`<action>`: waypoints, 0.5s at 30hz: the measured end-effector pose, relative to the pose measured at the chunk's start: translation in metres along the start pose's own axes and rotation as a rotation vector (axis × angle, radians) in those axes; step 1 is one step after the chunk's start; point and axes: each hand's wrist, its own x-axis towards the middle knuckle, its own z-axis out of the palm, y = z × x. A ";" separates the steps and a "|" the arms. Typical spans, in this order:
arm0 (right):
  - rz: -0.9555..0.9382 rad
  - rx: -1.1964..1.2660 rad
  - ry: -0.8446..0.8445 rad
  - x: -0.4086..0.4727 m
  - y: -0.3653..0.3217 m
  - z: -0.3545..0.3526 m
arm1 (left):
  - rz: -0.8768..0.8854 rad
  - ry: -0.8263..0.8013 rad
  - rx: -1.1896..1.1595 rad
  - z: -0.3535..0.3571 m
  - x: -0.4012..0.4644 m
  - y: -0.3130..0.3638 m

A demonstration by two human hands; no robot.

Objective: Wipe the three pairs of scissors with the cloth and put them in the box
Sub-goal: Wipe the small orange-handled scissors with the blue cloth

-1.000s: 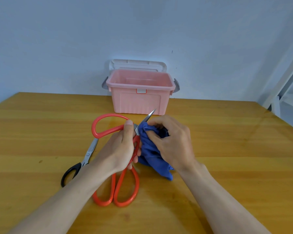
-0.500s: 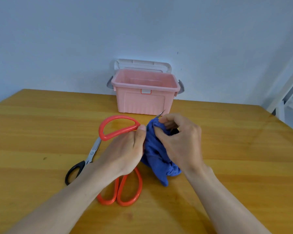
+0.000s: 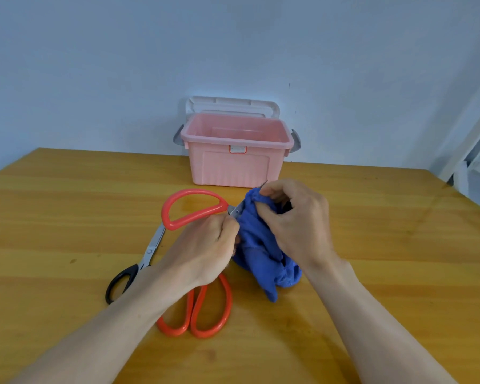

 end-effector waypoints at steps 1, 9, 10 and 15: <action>0.005 -0.005 0.003 -0.001 -0.001 0.001 | -0.001 -0.001 0.002 0.000 0.000 0.000; 0.031 0.011 -0.012 0.000 0.001 0.004 | -0.022 0.003 0.000 0.000 -0.002 0.001; 0.014 0.004 -0.029 -0.003 -0.003 0.006 | -0.020 0.005 0.006 0.000 -0.002 0.001; 0.032 0.034 -0.030 0.000 -0.002 0.005 | -0.004 0.028 -0.011 -0.003 0.000 0.000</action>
